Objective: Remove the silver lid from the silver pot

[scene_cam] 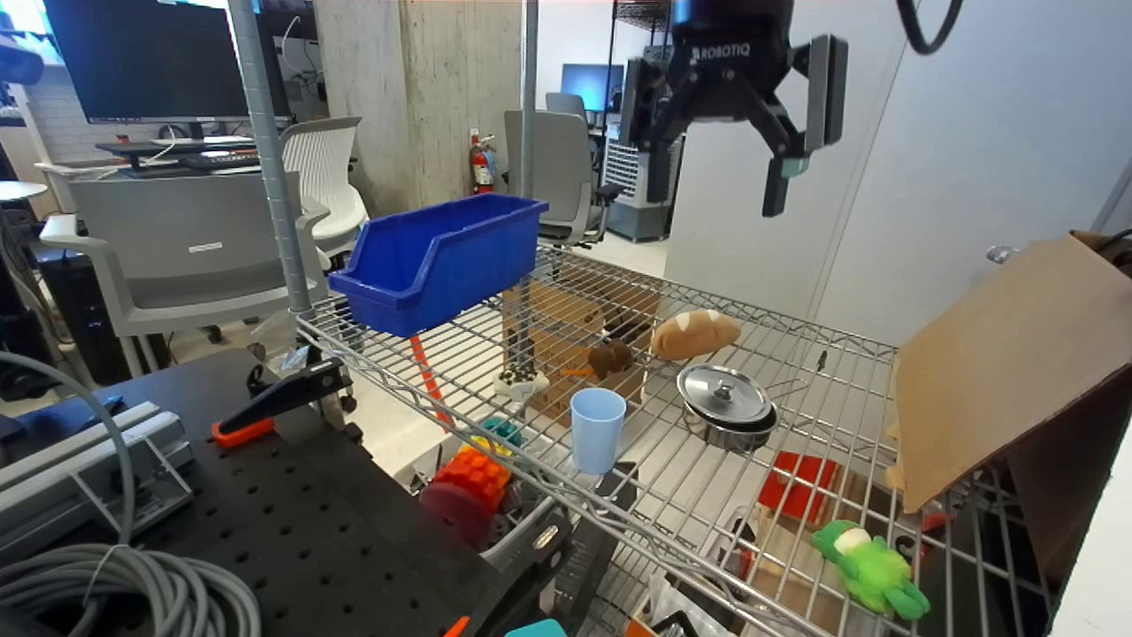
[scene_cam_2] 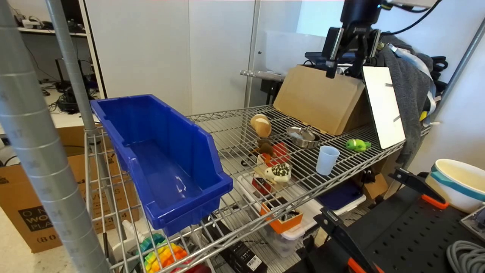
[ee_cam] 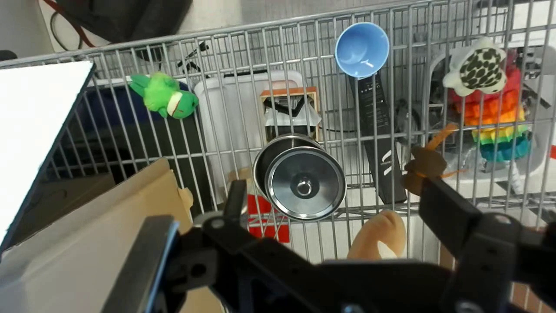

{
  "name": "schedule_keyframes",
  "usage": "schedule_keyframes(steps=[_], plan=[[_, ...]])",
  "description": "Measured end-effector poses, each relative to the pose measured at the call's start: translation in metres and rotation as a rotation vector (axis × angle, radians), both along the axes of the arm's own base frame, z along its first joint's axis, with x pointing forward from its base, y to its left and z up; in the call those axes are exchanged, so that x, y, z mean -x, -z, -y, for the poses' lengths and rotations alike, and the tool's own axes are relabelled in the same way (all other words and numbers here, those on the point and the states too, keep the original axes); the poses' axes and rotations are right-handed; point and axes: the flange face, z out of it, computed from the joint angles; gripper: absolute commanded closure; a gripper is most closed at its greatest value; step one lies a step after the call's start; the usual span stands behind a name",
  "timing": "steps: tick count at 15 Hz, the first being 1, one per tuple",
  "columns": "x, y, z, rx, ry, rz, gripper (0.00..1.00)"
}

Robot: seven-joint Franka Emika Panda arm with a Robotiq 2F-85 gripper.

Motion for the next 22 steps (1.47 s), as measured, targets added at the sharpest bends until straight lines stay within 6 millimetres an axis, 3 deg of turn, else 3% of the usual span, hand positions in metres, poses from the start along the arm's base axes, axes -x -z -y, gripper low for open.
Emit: schedule_keyframes(steps=[6,14,19,20,21,22], plan=[[-0.044,0.062,0.015,-0.065,0.091,-0.024,0.0],[-0.072,0.149,0.024,-0.086,0.181,-0.057,0.0],[-0.091,0.181,0.027,-0.099,0.241,-0.033,0.0],[-0.094,0.183,0.028,-0.105,0.252,-0.026,0.07],[-0.097,0.185,0.029,-0.108,0.262,-0.019,0.26],[-0.099,0.187,0.03,-0.112,0.272,-0.015,0.34]])
